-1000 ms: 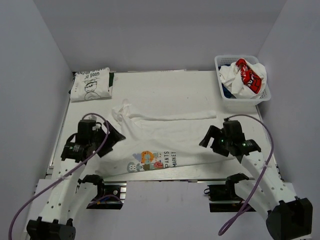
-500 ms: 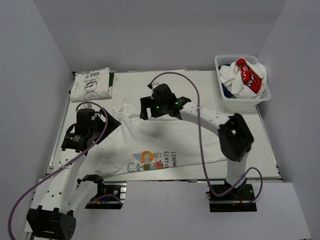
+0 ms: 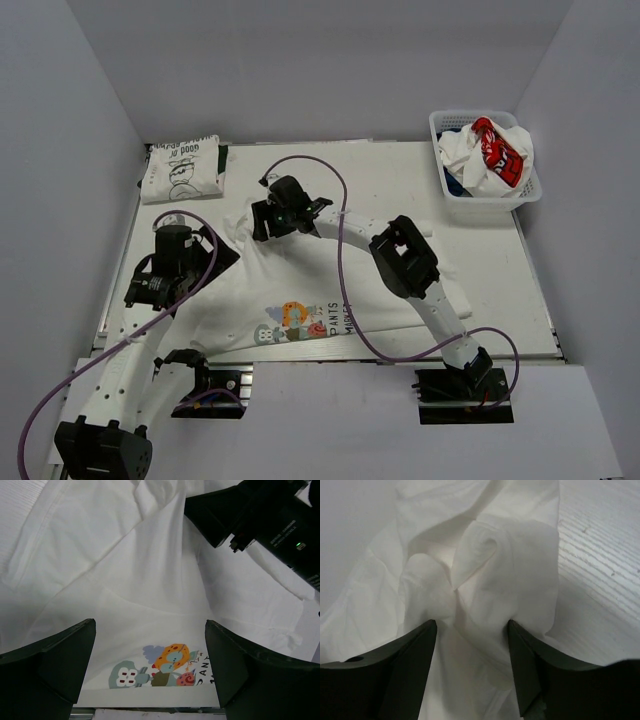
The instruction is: Fold and stack the t-shirts
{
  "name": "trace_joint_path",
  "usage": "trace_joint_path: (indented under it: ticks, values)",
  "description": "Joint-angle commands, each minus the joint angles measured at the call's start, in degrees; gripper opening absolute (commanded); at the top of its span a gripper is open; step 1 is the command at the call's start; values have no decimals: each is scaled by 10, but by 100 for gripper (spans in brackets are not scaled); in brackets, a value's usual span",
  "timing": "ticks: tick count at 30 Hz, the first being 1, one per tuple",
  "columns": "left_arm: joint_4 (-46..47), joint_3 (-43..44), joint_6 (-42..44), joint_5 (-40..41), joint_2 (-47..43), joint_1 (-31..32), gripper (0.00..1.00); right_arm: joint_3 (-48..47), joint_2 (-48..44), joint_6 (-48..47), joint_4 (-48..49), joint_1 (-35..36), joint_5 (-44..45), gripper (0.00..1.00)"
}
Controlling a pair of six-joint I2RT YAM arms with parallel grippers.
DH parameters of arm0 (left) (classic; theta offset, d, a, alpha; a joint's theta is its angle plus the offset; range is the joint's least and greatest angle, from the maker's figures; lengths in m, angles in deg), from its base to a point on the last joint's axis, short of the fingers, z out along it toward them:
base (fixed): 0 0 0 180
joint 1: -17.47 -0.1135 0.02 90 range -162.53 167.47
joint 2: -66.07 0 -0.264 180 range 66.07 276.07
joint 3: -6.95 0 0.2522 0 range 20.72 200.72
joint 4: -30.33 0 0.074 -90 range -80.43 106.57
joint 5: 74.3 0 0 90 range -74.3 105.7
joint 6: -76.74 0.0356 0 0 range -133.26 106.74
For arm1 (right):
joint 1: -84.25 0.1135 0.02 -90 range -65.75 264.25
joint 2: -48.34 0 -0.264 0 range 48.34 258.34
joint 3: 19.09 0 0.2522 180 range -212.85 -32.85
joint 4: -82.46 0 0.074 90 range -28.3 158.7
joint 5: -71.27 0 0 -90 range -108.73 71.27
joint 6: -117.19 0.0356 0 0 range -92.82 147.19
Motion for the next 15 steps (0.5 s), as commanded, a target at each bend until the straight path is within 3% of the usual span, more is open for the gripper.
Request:
trace_joint_path:
  ticks: [1,3,9,13,15]
  values:
    - [9,-16,13,-10,-9,4,100,-23,-8,-3,51,6,-34,64]
    - [15,-16,13,-10,-15,4,100,-6,-14,3,54,12,-45,54]
    - [15,-22,13,-16,-15,4,100,23,-21,8,55,26,-58,51]
    - [15,-22,13,-16,-20,4,100,16,-13,14,43,27,-17,51]
    - [15,-27,18,-16,-20,4,100,15,-17,15,39,27,20,41]
